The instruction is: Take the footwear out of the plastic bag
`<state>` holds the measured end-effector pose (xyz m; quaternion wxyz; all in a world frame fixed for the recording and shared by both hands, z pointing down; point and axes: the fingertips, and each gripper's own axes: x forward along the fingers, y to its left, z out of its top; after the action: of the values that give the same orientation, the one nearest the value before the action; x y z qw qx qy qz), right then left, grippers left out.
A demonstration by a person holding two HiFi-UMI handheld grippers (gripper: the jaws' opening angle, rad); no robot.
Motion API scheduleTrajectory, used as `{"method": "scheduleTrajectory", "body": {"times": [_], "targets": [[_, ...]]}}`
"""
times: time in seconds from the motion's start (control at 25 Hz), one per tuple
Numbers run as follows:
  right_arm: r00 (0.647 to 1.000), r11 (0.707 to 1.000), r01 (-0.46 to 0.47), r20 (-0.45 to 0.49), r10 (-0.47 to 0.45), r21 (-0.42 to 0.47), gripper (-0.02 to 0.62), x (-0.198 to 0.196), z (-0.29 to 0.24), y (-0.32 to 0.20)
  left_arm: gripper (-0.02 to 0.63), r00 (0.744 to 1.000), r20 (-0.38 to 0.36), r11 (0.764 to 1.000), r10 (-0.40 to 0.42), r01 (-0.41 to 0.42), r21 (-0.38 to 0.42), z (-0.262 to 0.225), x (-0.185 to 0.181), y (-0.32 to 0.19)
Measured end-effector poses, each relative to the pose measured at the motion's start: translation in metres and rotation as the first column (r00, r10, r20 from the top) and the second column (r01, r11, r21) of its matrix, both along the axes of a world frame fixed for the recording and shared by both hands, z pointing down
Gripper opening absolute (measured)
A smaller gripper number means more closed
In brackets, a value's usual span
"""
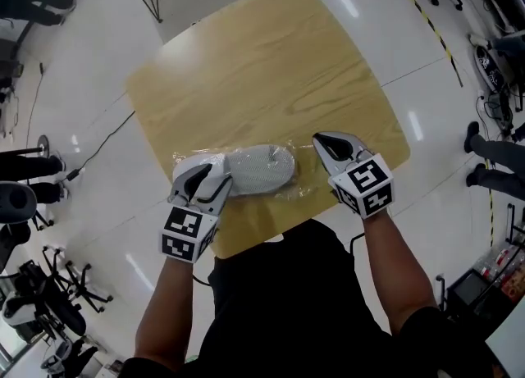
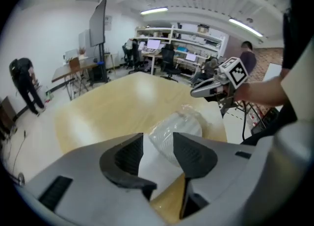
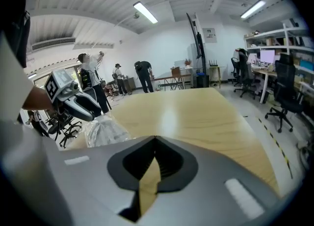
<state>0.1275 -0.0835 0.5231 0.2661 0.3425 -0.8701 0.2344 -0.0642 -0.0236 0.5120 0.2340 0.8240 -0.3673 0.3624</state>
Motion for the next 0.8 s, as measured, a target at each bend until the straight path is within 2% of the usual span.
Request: {"method": "scheduleTrajectory", "body": {"times": [0.04, 0.08, 0.12, 0.16, 0.2, 0.24, 0.28, 0.32, 0.36, 0.4, 0.44, 0.52, 0.6, 0.72, 0.8], "targets": [[1.000, 1.000, -0.003, -0.008, 0.003, 0.006, 0.003, 0.002, -0.002, -0.002, 0.196, 0.996, 0.016, 0.995, 0.089, -0.089, 0.046, -0.007, 0.010, -0.002], [1.000, 1.000, 0.001, -0.024, -0.001, 0.010, 0.003, 0.002, -0.002, -0.003, 0.196, 0.978, 0.058, 0.975, 0.201, -0.205, 0.080, -0.008, 0.020, 0.000], [0.999, 1.000, 0.019, -0.048, -0.019, 0.010, 0.003, 0.000, 0.001, -0.001, 0.196, 0.937, 0.129, 0.936, 0.325, -0.338, 0.097, -0.005, 0.029, 0.005], [0.995, 0.999, 0.054, -0.081, -0.053, 0.007, 0.003, -0.005, 0.006, 0.002, 0.196, 0.871, 0.214, 0.878, 0.442, -0.469, 0.095, 0.003, 0.036, 0.011], [0.987, 0.994, 0.106, -0.123, -0.104, 0.006, 0.003, -0.012, 0.013, 0.006, 0.196, 0.794, 0.291, 0.815, 0.533, -0.575, 0.075, 0.013, 0.041, 0.016], [0.970, 0.985, 0.171, -0.177, -0.166, 0.014, 0.003, -0.021, 0.021, 0.009, 0.196, 0.729, 0.344, 0.764, 0.593, -0.643, 0.047, 0.023, 0.045, 0.019], [0.943, 0.971, 0.239, -0.244, -0.224, 0.031, 0.003, -0.028, 0.029, 0.012, 0.187, 0.689, 0.364, 0.736, 0.627, -0.677, 0.014, 0.033, 0.048, 0.021], [0.910, 0.953, 0.300, -0.316, -0.270, 0.047, 0.003, -0.033, 0.037, 0.013, 0.173, 0.673, 0.360, 0.726, 0.647, -0.687, -0.019, 0.042, 0.050, 0.022], [0.877, 0.937, 0.344, -0.375, -0.300, 0.056, 0.003, -0.035, 0.045, 0.013, 0.154, 0.674, 0.339, 0.727, 0.656, -0.685, -0.046, 0.048, 0.051, 0.023], [0.856, 0.928, 0.368, -0.411, -0.315, 0.054, 0.003, -0.034, 0.052, 0.013, 0.145, 0.686, 0.312, 0.735, 0.657, -0.675, -0.063, 0.051, 0.052, 0.024], [0.851, 0.928, 0.370, -0.418, -0.318, 0.049, 0.003, -0.033, 0.057, 0.012, 0.135, 0.706, 0.285, 0.748, 0.649, -0.661, -0.068, 0.052, 0.053, 0.024], [0.878, 0.942, 0.333, -0.378, -0.294, 0.041, 0.003, -0.029, 0.060, 0.006, 0.130, 0.743, 0.248, 0.775, 0.622, -0.629, -0.059, 0.051, 0.052, 0.021], [0.907, 0.963, 0.267, -0.346, -0.238, 0.039, 0.003, -0.018, 0.058, -0.001, 0.127, 0.762, 0.238, 0.790, 0.603, -0.611, -0.048, 0.051, 0.050, 0.019], [0.932, 0.991, 0.122, -0.350, -0.099, 0.044, 0.003, 0.014, 0.051, -0.005, 0.121, 0.771, 0.235, 0.799, 0.592, -0.599, -0.051, 0.051, 0.047, 0.018], [0.959, 0.998, 0.051, -0.279, -0.041, 0.031, 0.003, 0.022, 0.037, 0.008, 0.121, 0.767, 0.246, 0.797, 0.593, -0.602, -0.047, 0.051, 0.048, 0.018]]}}
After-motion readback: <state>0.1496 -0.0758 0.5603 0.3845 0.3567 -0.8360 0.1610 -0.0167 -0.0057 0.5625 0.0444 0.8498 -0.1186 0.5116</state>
